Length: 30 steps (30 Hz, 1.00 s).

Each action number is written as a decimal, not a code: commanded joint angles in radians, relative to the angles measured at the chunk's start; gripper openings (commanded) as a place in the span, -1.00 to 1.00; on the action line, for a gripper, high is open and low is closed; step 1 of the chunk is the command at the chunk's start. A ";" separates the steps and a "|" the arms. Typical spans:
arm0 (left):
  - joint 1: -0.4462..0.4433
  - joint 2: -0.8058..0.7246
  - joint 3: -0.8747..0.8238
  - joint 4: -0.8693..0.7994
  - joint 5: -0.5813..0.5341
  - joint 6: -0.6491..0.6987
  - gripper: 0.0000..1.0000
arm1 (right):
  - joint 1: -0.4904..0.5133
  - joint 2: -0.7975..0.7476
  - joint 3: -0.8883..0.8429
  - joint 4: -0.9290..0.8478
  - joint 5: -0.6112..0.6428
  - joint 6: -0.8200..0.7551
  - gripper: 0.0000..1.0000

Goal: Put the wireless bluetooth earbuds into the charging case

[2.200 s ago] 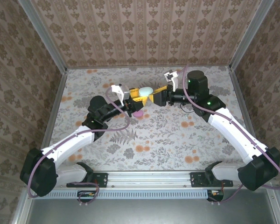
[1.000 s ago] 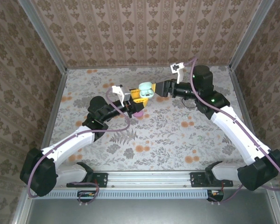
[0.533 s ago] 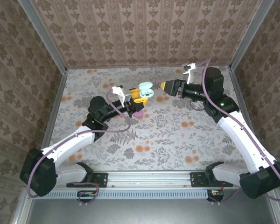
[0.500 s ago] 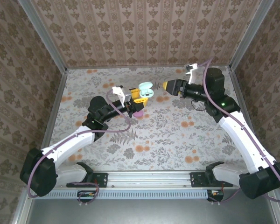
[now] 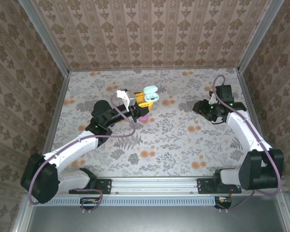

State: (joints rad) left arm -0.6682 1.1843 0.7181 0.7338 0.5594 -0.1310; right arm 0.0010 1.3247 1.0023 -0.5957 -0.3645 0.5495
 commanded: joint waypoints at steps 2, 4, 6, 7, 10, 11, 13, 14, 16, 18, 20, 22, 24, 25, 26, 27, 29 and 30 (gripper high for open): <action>-0.006 -0.020 0.000 0.023 -0.004 -0.014 -0.27 | -0.009 0.051 0.006 -0.120 0.125 -0.013 -0.08; -0.006 -0.018 -0.004 0.027 -0.011 -0.015 -0.28 | -0.008 0.050 -0.024 -0.118 0.196 0.009 -0.03; -0.007 -0.015 -0.008 0.037 -0.016 -0.021 -0.27 | -0.010 0.049 -0.054 -0.088 0.207 0.014 -0.05; -0.006 -0.014 -0.008 0.038 -0.016 -0.024 -0.27 | -0.010 0.056 -0.057 -0.085 0.206 0.012 -0.05; -0.007 -0.008 0.001 0.029 -0.005 -0.022 -0.27 | -0.013 0.088 -0.058 -0.112 0.281 0.042 0.01; -0.006 -0.008 0.003 0.027 -0.005 -0.020 -0.27 | -0.016 0.086 -0.063 -0.126 0.341 0.084 0.01; -0.007 -0.007 0.002 0.029 -0.011 -0.021 -0.28 | -0.024 0.074 -0.110 -0.093 0.360 0.123 0.04; -0.007 -0.008 0.001 0.032 -0.014 -0.021 -0.27 | -0.033 0.040 -0.147 -0.060 0.356 0.143 0.08; -0.006 -0.007 0.001 0.033 -0.015 -0.022 -0.28 | -0.055 0.023 -0.202 0.025 0.292 0.161 0.03; -0.007 -0.003 0.004 0.032 -0.011 -0.022 -0.28 | -0.063 0.034 -0.217 0.084 0.214 0.148 -0.01; -0.006 0.001 0.009 0.030 -0.007 -0.024 -0.28 | -0.061 0.083 -0.187 0.097 0.146 0.116 -0.03; -0.006 0.007 0.012 0.030 -0.003 -0.027 -0.28 | -0.058 0.139 -0.151 0.094 0.107 0.084 -0.11; -0.006 0.011 0.015 0.035 0.004 -0.034 -0.27 | -0.051 0.193 -0.109 0.084 0.090 0.055 -0.15; -0.006 0.012 0.017 0.036 0.004 -0.036 -0.27 | -0.047 0.219 -0.090 0.082 0.087 0.044 -0.15; -0.008 0.012 0.017 0.037 0.002 -0.036 -0.28 | -0.044 0.243 -0.070 0.077 0.085 0.036 -0.15; -0.008 0.012 0.016 0.036 0.001 -0.038 -0.27 | -0.042 0.267 -0.052 0.072 0.082 0.026 -0.15; -0.008 0.009 0.015 0.035 -0.004 -0.038 -0.28 | -0.035 0.318 -0.005 0.065 0.079 0.006 -0.18; -0.008 0.009 0.014 0.035 -0.007 -0.038 -0.28 | -0.030 0.338 0.013 0.044 0.081 -0.004 -0.18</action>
State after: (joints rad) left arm -0.6682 1.1950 0.7174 0.7341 0.5522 -0.1505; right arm -0.0414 1.6176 0.9550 -0.5266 -0.2485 0.5945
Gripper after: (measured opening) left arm 0.364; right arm 0.414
